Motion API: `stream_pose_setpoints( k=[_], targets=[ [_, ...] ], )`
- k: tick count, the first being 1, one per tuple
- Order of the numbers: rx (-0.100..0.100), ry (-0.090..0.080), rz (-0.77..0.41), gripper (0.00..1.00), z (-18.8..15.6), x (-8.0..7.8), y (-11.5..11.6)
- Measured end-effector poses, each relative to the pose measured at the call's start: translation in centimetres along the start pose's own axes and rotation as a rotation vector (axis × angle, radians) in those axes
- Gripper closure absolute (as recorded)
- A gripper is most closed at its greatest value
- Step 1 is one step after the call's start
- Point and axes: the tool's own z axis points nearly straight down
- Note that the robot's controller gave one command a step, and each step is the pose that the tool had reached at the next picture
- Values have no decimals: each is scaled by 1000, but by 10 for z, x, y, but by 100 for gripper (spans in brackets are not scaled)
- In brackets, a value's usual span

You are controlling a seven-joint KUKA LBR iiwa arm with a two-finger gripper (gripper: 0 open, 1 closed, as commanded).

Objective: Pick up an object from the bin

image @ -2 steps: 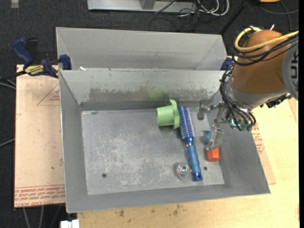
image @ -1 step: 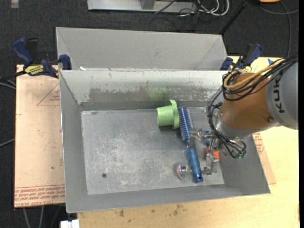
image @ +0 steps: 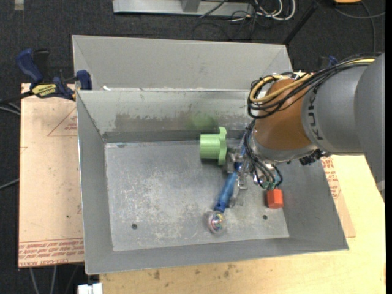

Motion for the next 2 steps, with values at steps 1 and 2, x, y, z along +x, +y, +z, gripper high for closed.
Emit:
stream_pose_setpoints(
  k=[1, 2],
  targets=[
    [2, 3, -1, 100, -1, 0, -2],
    [1, -1, 23, 100, -211, 49, 40]
  ],
)
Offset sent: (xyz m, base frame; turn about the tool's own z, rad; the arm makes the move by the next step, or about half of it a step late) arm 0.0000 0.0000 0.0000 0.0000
